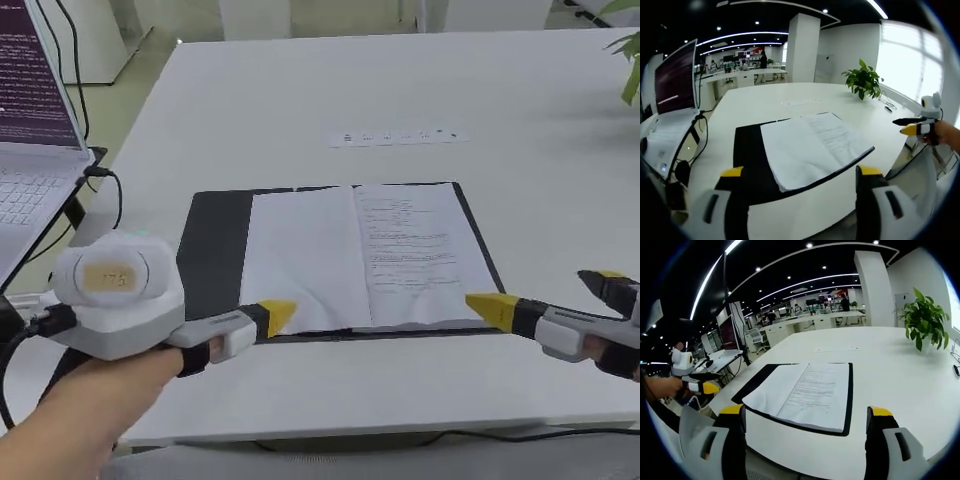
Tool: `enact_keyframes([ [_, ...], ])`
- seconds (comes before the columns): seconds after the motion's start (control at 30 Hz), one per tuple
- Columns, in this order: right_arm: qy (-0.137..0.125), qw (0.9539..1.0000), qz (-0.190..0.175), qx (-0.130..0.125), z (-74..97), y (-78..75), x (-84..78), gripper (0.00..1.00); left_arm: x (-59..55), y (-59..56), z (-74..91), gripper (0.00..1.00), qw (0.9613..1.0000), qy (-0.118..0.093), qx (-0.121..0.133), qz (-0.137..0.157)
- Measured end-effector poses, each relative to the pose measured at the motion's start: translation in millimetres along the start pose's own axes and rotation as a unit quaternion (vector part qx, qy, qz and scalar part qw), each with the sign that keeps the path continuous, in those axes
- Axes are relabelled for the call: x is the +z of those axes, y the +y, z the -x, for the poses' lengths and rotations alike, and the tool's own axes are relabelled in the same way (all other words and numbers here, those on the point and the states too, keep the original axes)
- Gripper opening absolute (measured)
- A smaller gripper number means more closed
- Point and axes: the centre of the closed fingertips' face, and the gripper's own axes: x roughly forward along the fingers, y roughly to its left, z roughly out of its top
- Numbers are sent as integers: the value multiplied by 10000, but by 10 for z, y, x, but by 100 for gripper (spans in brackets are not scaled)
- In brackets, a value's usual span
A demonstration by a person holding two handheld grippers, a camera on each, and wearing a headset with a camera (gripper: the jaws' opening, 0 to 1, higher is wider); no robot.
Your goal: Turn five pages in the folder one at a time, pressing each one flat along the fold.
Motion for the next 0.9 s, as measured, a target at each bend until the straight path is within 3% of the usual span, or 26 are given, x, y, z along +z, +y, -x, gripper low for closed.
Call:
enact_keyframes([
  [0.37, 43, 9999, -114, 96, -6, -85, -77, 98, 83, -596, -543, 76, 9978, 121, -545, -364],
  [0.73, 121, 9994, -263, 165, -61, -143, -167, 97, -3, -1107, -1100, 73, 9926, 401, -960, -621],
  [0.9, 156, 9991, -345, 183, -83, -177, -215, 96, -41, -1341, -1355, 71, 9905, 416, -1137, -658],
])
